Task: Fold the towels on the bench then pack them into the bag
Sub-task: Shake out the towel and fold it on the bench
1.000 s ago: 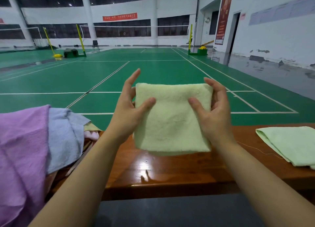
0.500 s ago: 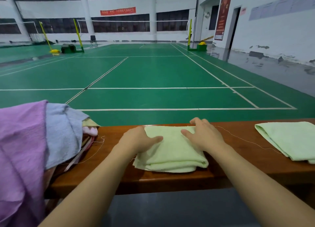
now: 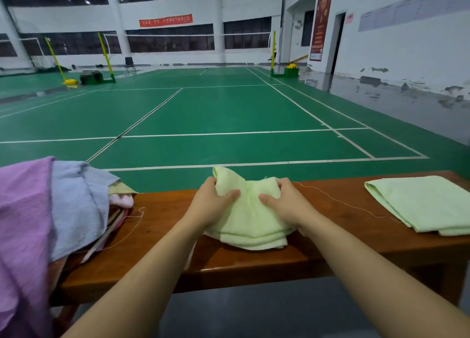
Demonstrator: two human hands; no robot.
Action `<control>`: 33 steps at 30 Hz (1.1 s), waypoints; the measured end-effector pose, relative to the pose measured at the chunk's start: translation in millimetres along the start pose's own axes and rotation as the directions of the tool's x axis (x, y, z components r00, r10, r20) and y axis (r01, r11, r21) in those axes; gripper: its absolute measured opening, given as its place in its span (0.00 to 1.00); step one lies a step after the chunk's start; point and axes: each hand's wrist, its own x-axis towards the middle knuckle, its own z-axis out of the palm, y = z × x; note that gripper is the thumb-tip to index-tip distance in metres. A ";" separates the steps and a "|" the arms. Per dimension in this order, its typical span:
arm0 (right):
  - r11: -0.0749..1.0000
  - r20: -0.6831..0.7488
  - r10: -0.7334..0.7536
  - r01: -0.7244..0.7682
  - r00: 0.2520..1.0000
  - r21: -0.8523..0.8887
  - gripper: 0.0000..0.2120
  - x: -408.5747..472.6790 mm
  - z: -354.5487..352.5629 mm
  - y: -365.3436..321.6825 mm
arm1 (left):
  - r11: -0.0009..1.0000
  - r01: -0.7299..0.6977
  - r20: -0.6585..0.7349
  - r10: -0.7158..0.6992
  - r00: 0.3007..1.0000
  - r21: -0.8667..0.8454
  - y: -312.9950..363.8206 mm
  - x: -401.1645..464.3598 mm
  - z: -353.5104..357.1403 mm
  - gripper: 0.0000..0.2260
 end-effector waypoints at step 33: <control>0.684 -0.309 0.025 -0.242 0.951 -0.688 0.25 29.9 -303.0 213.3 | 0.823 -0.482 0.389 0.355 0.850 0.301 166.4 7.0 332.4 0.27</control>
